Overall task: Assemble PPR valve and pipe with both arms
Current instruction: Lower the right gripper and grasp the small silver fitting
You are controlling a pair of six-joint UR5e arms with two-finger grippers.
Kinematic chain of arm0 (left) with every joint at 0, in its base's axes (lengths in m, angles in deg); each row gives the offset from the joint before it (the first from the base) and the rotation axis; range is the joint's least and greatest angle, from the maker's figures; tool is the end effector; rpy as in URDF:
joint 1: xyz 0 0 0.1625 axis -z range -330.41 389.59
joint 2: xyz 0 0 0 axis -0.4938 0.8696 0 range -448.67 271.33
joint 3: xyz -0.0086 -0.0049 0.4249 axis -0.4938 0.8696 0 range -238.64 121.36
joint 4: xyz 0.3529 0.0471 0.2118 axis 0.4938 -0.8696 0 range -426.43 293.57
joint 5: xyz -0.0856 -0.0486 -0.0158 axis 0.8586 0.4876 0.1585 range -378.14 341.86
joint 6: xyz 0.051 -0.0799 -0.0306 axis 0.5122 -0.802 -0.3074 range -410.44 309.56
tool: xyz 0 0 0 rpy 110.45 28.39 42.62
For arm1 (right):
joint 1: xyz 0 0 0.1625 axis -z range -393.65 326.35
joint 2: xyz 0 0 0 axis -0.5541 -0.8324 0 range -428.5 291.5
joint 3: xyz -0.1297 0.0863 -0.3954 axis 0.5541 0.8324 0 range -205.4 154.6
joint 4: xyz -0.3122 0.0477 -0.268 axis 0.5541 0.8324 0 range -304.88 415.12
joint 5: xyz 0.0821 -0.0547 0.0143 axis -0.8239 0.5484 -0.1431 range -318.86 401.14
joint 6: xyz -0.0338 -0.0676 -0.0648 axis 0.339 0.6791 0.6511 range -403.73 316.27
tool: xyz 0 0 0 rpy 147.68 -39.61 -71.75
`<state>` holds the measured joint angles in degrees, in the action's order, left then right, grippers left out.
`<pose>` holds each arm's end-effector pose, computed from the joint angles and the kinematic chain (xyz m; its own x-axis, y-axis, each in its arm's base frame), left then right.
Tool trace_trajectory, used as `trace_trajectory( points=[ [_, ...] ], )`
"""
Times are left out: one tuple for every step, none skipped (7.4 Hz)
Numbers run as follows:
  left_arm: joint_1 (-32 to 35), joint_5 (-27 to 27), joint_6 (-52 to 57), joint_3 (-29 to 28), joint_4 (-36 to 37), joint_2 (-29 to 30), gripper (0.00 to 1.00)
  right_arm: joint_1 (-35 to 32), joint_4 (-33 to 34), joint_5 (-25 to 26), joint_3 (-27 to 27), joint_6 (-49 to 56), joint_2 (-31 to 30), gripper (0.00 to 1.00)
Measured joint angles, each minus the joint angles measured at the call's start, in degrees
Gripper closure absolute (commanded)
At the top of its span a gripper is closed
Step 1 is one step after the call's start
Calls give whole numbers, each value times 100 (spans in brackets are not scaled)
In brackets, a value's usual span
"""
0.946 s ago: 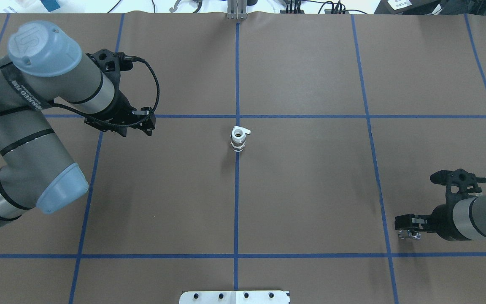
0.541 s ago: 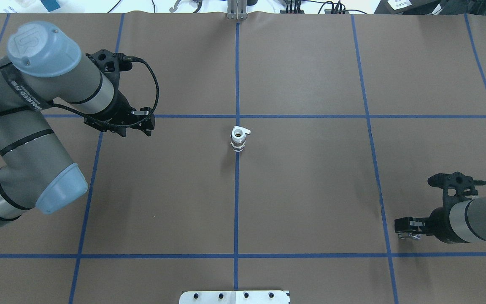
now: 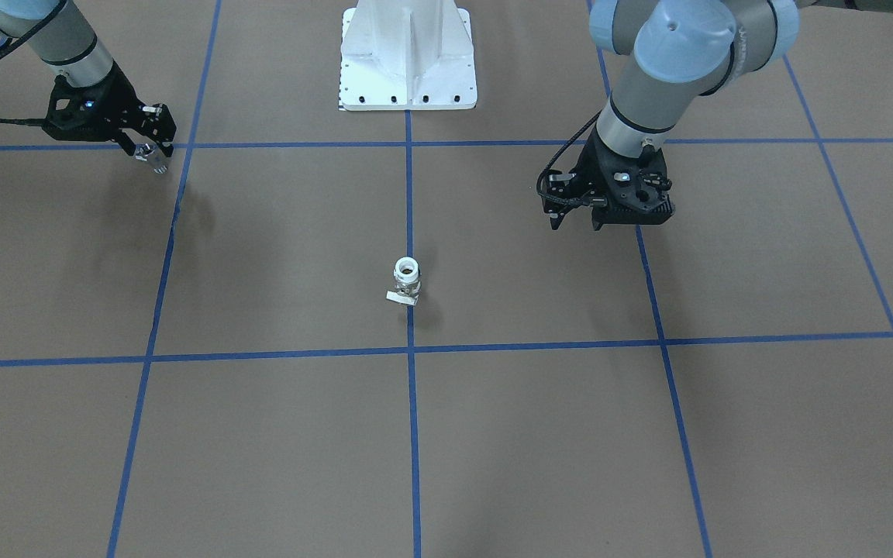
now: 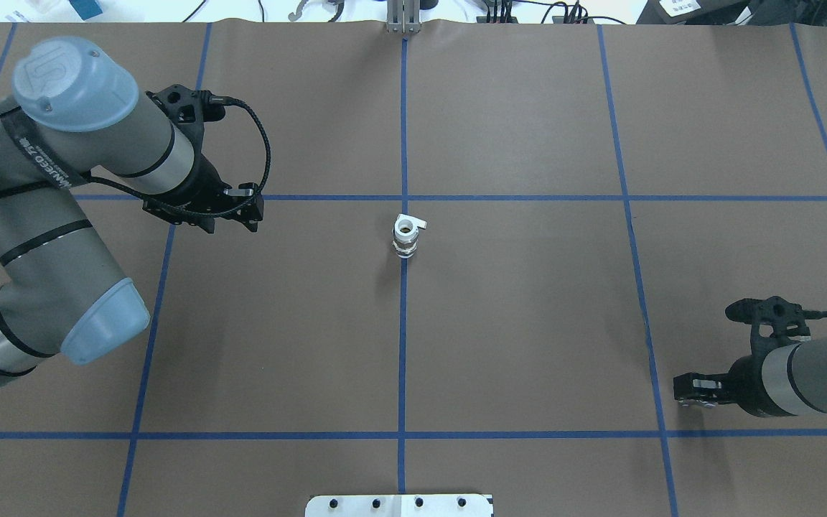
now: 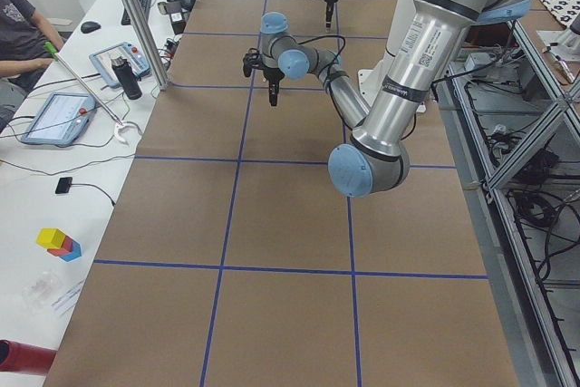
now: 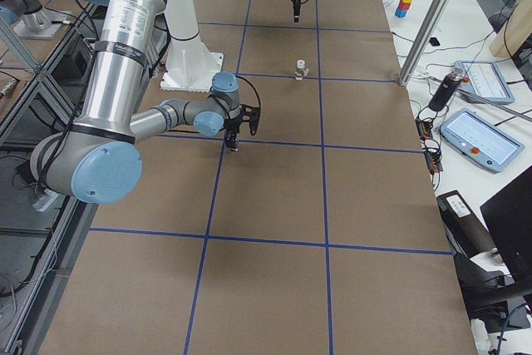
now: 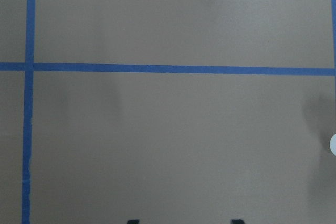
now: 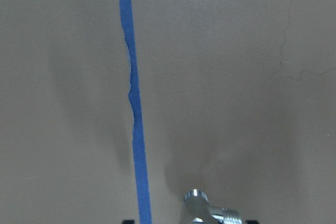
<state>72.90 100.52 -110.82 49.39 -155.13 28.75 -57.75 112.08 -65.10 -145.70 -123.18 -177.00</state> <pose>0.3803 -0.4761 0.2535 0.6312 0.0008 -0.7756 0.0540 0.9975 0.0450 -0.3102 -0.2544 0.4827 0.6752 0.1094 0.7295 -0.0899 0.9938 -0.0658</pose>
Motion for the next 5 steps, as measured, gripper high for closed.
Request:
trace_trajectory(
  points=[
    [1,0,0,1,-4,0,34,1,0,-4,6,-1,-3,79],
    [1,0,0,2,-6,0,34,1,0,-10,13,-1,-7,94],
    [2,0,0,3,-6,0,34,1,0,-18,18,-1,-10,100],
    [2,0,0,5,-7,0,34,-4,1,-31,14,-1,-7,100],
    [2,0,0,9,-7,0,34,-46,0,-62,-10,1,4,100]
  ],
)
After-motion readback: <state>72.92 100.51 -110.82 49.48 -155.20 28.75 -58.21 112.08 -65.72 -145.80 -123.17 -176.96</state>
